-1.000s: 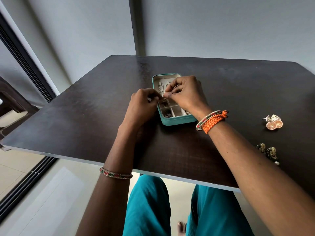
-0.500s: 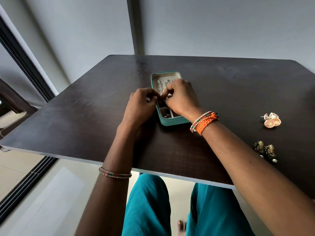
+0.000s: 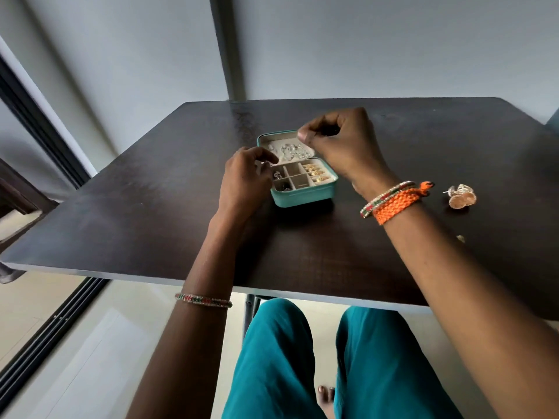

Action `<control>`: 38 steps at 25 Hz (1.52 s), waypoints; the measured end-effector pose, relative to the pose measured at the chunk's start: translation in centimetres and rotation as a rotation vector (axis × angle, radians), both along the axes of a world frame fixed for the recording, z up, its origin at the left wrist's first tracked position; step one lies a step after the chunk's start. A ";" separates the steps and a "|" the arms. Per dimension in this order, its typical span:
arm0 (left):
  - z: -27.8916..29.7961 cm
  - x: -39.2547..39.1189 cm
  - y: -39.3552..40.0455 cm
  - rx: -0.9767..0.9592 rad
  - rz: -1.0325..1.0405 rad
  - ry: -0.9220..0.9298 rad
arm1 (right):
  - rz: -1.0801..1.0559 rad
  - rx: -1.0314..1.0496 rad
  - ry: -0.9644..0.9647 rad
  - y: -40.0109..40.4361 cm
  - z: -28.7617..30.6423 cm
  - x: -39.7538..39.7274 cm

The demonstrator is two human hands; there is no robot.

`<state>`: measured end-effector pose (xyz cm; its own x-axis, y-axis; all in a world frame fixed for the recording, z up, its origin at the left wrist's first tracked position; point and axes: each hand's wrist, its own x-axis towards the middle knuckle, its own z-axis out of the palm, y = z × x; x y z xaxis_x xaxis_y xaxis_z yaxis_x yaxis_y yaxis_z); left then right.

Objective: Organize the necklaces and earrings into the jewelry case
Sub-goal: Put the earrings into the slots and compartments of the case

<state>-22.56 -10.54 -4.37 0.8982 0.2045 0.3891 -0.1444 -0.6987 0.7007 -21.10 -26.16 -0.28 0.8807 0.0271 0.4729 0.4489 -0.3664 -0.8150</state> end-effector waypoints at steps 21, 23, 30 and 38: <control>-2.1 -7.9 -17.6 0.128 -0.296 0.119 | -0.313 -0.219 0.353 -17.7 -5.6 -11.2; -2.2 -7.9 -17.6 0.201 -0.291 0.135 | -0.351 -0.248 0.344 -17.1 -5.7 -11.4; -2.2 -7.7 -16.8 -0.316 -0.430 0.097 | -0.251 0.047 0.336 -16.2 -4.7 -12.1; 2.1 -12.9 -14.3 -0.851 -0.571 0.072 | -0.046 0.293 0.289 -12.7 -0.4 -15.1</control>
<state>-35.48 -24.86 -2.26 0.9635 -0.0774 0.2564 -0.2378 0.1931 0.9519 -36.24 -38.88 -0.68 0.9755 -0.1143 0.1881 0.1751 -0.1148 -0.9778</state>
